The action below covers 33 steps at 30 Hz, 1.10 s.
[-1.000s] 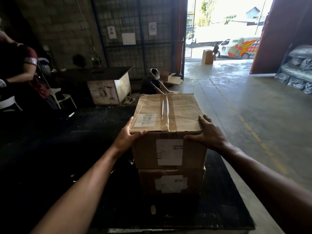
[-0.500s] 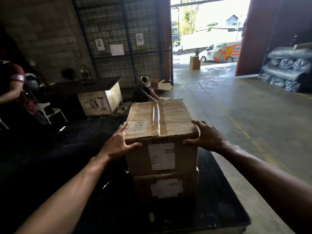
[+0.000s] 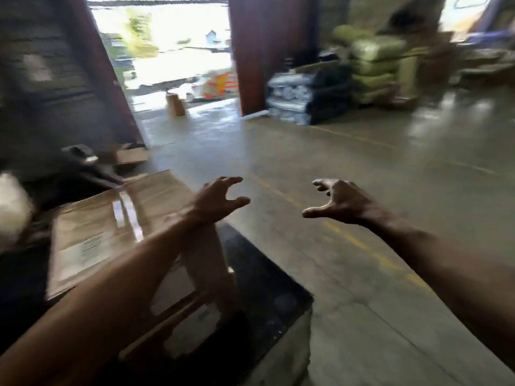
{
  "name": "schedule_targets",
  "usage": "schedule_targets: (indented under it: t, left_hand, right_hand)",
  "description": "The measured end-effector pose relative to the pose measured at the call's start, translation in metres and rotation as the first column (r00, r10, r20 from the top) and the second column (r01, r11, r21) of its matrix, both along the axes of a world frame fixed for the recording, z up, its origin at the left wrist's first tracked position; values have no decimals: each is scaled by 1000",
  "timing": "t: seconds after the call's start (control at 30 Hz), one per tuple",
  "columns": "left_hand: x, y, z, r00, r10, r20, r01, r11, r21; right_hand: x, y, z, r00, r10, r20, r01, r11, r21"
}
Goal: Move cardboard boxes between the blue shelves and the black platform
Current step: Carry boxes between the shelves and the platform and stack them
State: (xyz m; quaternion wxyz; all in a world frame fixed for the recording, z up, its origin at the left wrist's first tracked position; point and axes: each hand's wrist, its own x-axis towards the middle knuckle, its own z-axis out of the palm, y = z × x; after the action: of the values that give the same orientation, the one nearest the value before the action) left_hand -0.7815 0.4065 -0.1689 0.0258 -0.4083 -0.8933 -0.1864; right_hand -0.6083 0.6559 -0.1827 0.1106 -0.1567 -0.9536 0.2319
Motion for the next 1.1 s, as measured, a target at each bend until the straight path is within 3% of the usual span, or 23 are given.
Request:
schedule_targets:
  t: [0.13, 0.27, 0.43, 0.63, 0.77, 0.9, 0.97, 1.1]
  left_hand:
    - [29, 96, -32, 956, -287, 64, 283, 957, 62]
    - [108, 174, -54, 808, -572, 140, 560, 820, 120]
    - [253, 218, -50, 527, -826, 201, 809, 560, 177]
    - [448, 216, -11, 123, -981, 152, 951, 160, 264]
    - [560, 178, 13, -125, -988, 93, 941, -88, 328]
    - [658, 121, 36, -346, -933, 103, 855, -267, 445]
    - [699, 96, 46, -440, -889, 124, 789, -318, 526]
    - [746, 67, 61, -473, -860, 191, 636, -184, 749]
  right_hand:
    - [118, 27, -35, 903, -415, 111, 423, 904, -58]
    - [251, 4, -55, 632, -765, 126, 774, 633, -36]
    - [392, -78, -28, 297, -953, 55, 952, 300, 60]
    - [508, -197, 32, -46, -996, -81, 993, -55, 108]
    - [556, -275, 59, -220, -959, -177, 956, -248, 157]
    - [596, -354, 82, -390, -880, -270, 870, -449, 205]
    - [608, -389, 92, -464, -813, -351, 809, -550, 206]
    - [616, -434, 101, -509, -744, -434, 677, -657, 332]
